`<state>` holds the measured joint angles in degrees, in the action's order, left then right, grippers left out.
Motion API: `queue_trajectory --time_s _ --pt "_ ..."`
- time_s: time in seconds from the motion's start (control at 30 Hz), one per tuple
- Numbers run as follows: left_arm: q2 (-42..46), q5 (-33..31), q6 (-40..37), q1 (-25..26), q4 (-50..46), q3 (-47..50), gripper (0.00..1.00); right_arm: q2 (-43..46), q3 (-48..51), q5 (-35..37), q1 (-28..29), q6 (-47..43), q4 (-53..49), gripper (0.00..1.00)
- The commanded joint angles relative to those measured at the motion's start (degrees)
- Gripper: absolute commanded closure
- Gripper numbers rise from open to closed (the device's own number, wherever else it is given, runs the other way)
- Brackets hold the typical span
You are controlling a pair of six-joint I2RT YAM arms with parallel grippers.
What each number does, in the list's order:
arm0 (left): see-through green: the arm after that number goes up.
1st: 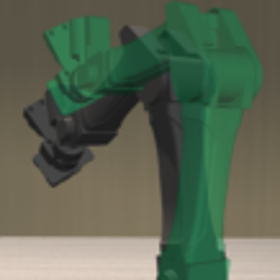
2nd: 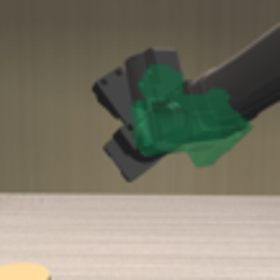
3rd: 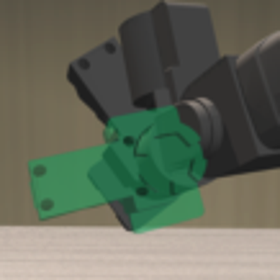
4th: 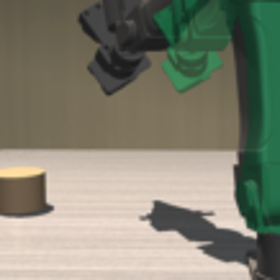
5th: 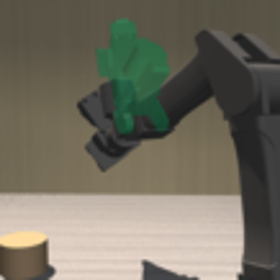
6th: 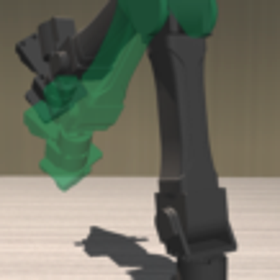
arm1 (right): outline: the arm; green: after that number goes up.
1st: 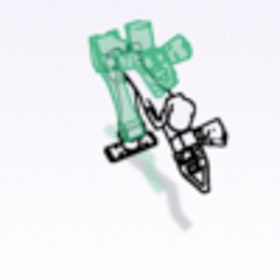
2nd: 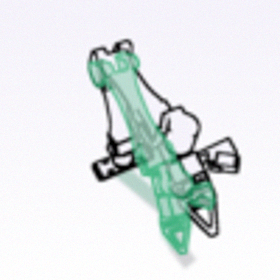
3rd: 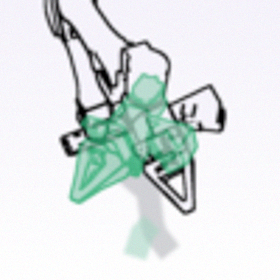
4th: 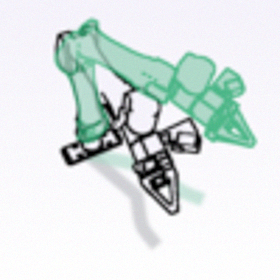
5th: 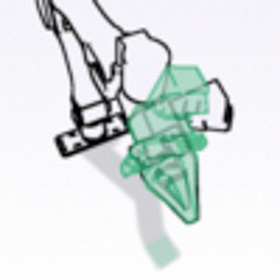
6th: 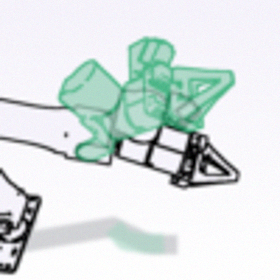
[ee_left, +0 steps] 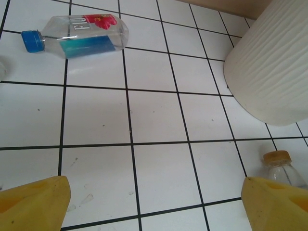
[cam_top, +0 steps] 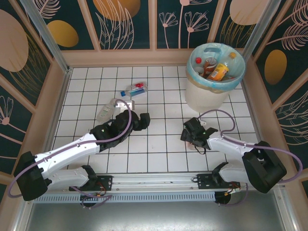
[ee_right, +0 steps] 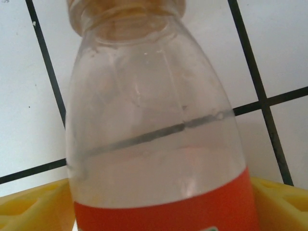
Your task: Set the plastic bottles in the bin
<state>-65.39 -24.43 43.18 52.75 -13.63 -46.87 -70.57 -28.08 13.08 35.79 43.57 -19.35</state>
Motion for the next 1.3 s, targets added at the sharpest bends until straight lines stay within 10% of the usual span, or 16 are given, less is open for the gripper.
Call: queue_trajectory --time_s 0.0,0.47,0.83,1.03,1.27 --pt "1.3 -0.2 0.7 -0.5 0.4 0.6 0.08 1.4 1.5 -3.1 -1.6 -0.4 3.5 0.24" --pt "2.2 -1.7 -2.0 -0.4 -0.3 -3.7 0.08 13.5 -5.8 -15.8 0.2 -6.4 -2.8 0.57" --pt "3.1 -3.0 -7.7 -0.4 5.8 -12.9 0.10 4.5 -51.7 -12.7 2.8 -22.7 -18.4 0.65" --pt "-3.9 5.3 -8.6 -0.4 4.9 -22.8 0.11 -8.6 -73.1 -11.9 -14.0 -28.3 -20.9 0.70" --pt "-10.7 12.9 -7.5 -0.4 4.8 -29.7 0.12 -16.0 -72.4 -13.1 -29.2 -23.1 -12.1 0.70"
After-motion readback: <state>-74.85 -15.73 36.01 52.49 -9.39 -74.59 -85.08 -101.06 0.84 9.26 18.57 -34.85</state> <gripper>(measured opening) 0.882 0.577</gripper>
